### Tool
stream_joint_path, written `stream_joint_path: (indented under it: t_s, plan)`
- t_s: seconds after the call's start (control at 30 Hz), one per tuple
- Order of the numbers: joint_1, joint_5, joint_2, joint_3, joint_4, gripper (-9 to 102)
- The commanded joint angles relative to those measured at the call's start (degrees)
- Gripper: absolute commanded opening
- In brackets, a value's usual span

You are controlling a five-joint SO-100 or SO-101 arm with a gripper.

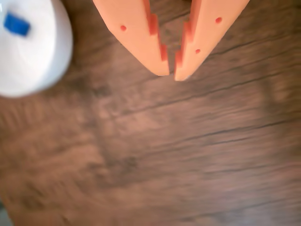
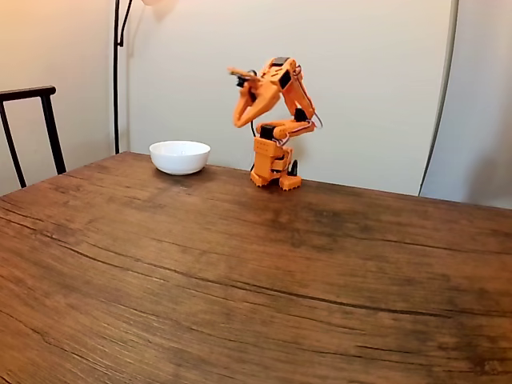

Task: Grasp the cube and drop it in the bowl

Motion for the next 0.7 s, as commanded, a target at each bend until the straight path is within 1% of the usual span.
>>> stream_joint_path:
  t_s: [0.0, 0.13, 0.23, 0.47, 0.67]
  plan:
    - [-8.0, 0.0, 0.3, -1.2, -0.9, 0]
    - [-17.4, 0.1, 0.4, -0.8, -4.8, 0]
    - [-21.0, 0.3, 0.4, 2.2, -9.1, 0]
    - [-21.9, 0.5, 0.4, 12.4, -20.7, 0]
    - [-21.4, -0.3, 0.4, 18.7, -22.8, 0]
